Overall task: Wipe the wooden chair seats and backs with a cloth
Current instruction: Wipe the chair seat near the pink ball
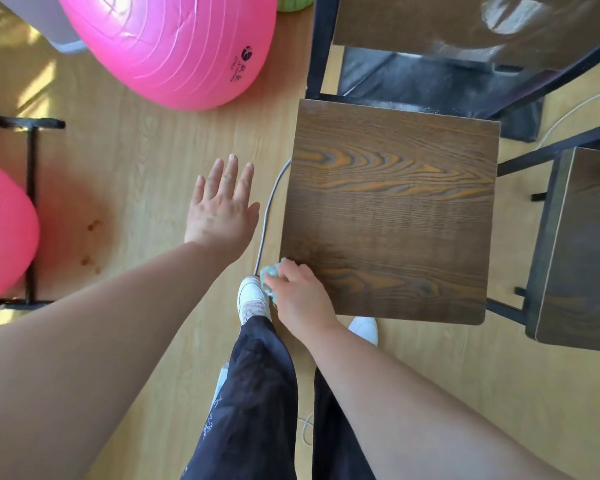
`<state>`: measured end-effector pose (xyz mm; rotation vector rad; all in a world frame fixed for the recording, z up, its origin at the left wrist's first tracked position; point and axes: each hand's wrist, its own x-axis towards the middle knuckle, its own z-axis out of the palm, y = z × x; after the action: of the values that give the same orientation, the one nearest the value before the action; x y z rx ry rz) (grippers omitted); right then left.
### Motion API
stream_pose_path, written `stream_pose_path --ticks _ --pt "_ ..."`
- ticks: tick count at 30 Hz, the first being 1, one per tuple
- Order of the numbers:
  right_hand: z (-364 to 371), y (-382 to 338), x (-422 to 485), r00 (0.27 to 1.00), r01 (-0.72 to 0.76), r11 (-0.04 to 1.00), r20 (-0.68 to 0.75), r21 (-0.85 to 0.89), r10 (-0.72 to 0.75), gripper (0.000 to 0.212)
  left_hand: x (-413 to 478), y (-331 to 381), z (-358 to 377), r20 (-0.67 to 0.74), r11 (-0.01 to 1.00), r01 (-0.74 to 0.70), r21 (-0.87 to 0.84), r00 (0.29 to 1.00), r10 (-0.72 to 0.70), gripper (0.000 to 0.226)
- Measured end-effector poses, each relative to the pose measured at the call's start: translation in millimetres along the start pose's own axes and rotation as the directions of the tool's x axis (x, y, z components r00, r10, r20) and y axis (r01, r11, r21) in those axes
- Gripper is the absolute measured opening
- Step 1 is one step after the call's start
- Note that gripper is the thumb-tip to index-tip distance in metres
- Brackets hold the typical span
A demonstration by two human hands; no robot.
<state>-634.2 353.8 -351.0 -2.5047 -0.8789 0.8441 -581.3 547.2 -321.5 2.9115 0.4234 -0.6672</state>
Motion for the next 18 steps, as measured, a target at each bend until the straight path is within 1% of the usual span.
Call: stream_pose_path --ticks 5,6,7,8,9,10,11,12,13,14,15,16,17,18 --pt "-8 4 -28 0.976 0.126 0.990 0.170 0.057 -0.134 0.042 -2 22 -4 0.017 0.999 -0.007 0.044 1.000 0.006 0.064" --pt "-15 8 -30 0.974 0.133 0.989 0.179 0.066 -0.143 0.041 -4 29 -5 0.022 0.999 -0.009 0.043 1.000 0.008 0.064" --pt "-22 14 -33 0.977 0.127 0.989 0.161 0.079 -0.138 0.041 -5 37 -4 0.025 0.999 -0.011 0.039 1.000 0.010 0.063" --pt "-29 24 -37 0.987 0.101 0.989 0.113 0.105 -0.113 0.041 -7 46 -4 0.025 0.999 -0.016 0.034 1.000 0.015 0.063" --pt "-37 37 -40 0.998 0.053 0.987 0.030 0.151 -0.058 0.039 -8 55 -3 0.023 0.999 -0.023 0.027 0.999 0.022 0.063" --pt "-45 54 -44 0.996 -0.019 0.974 -0.078 0.227 0.038 0.036 -9 65 -3 0.021 0.999 -0.029 0.019 0.999 0.028 0.064" --pt "-56 72 -48 0.968 -0.108 0.941 -0.183 0.320 0.173 0.033 -9 74 -2 0.018 0.999 -0.033 0.008 0.999 0.033 0.064" --pt "-69 92 -50 0.906 -0.198 0.891 -0.271 0.408 0.326 0.030 -9 83 -2 0.014 0.999 -0.034 0.000 0.999 0.034 0.064" --pt "-85 112 -49 0.813 -0.289 0.824 -0.329 0.487 0.480 0.028 -8 91 -1 0.008 0.999 -0.034 -0.007 0.999 0.034 0.064" --pt "-101 132 -47 0.703 -0.369 0.742 -0.355 0.560 0.617 0.027 -7 98 -1 0.003 0.999 -0.036 -0.016 0.999 0.036 0.064" --pt "-117 153 -45 0.593 -0.425 0.659 -0.360 0.620 0.720 0.025 -6 105 -1 -0.003 0.999 -0.039 -0.025 0.999 0.039 0.064" --pt "-132 173 -42 0.499 -0.463 0.595 -0.362 0.657 0.787 0.024 -4 111 -1 -0.011 0.999 -0.043 -0.033 0.999 0.042 0.064" --pt "-144 192 -38 0.428 -0.490 0.552 -0.366 0.674 0.827 0.024 -2 116 0 -0.018 0.998 -0.048 -0.036 0.999 0.047 0.064" --pt "-154 209 -34 0.380 -0.512 0.520 -0.362 0.684 0.851 0.025 0 121 0 -0.022 0.998 -0.051 -0.031 0.998 0.050 0.064"
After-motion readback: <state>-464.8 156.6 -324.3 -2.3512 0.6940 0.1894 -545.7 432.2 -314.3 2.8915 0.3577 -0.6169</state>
